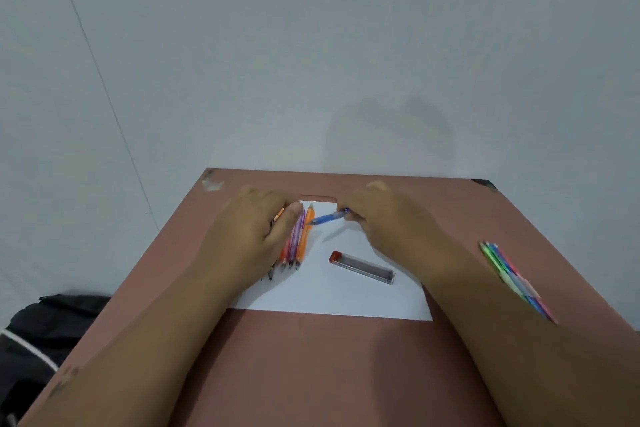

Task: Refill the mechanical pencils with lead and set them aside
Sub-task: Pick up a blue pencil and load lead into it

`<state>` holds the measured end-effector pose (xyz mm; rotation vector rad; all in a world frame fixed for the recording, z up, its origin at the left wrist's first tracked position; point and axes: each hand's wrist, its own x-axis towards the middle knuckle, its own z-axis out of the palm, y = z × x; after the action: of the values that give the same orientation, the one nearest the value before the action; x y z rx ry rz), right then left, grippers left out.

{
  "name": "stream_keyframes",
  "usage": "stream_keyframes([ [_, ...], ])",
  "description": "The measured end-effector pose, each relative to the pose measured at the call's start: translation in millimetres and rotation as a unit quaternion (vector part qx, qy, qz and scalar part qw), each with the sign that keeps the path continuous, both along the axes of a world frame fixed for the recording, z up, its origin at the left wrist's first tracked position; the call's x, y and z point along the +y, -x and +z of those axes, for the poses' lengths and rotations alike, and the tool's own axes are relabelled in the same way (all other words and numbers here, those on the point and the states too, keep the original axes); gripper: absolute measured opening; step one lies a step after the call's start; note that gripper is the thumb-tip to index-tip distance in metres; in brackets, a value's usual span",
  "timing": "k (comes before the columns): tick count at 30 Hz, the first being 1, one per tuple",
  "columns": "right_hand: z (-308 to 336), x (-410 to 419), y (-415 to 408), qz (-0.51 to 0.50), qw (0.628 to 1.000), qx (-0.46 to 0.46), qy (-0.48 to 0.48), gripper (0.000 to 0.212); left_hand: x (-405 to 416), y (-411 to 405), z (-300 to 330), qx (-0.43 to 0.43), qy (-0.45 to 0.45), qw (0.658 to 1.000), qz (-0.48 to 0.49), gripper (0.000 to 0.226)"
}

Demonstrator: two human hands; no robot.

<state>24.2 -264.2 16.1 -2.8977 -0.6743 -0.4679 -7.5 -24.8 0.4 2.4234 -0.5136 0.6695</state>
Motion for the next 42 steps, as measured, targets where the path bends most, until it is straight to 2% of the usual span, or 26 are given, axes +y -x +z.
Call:
stream_keyframes([
  [2,-2,-1,6,0.004,1.0,0.006,-0.029,0.019,-5,3,3,-0.016,-0.002,1.0,-0.013,0.032],
  [6,-12,-4,6,0.038,0.994,-0.033,-0.097,0.016,-24,-3,15,-0.081,-0.135,0.987,-0.031,0.033],
  [8,-13,-6,5,0.043,0.99,-0.021,-0.134,0.017,-35,-13,19,-0.053,-0.174,0.983,-0.028,0.033],
  [10,-12,-7,5,0.049,0.982,-0.003,-0.185,0.016,-43,-25,18,-0.024,-0.176,0.983,-0.043,0.024],
  [13,-8,-12,8,0.023,0.95,0.047,-0.307,0.009,-48,-38,18,-0.006,-0.154,0.987,-0.051,0.012],
  [17,0,-26,10,-0.029,0.874,0.132,-0.466,0.016,-39,-42,7,0.008,-0.088,0.996,-0.025,0.011],
  [23,1,-20,8,-0.027,0.819,0.154,-0.552,0.014,-30,-36,-2,0.036,0.01,0.999,-0.014,0.012],
  [27,-2,-16,5,-0.04,0.8,0.15,-0.579,0.014,-28,-36,-2,0.048,0.018,0.998,-0.022,0.012],
  [31,-2,-26,2,-0.069,0.809,0.122,-0.571,0.022,-22,-40,-5,0.049,0.026,0.998,-0.015,0.01],
  [36,-8,-34,-2,-0.072,0.926,0.087,-0.36,0.021,-15,-44,-6,0.055,0.032,0.998,-0.012,0.011],
  [38,-11,-32,-1,-0.075,0.946,0.088,-0.303,0.024,-15,-45,-6,0.052,0.032,0.998,-0.014,0.009],
  [42,-15,-26,-2,-0.073,0.961,0.103,-0.245,0.038,-15,-45,-5,0.049,0.025,0.998,-0.018,0.008],
])
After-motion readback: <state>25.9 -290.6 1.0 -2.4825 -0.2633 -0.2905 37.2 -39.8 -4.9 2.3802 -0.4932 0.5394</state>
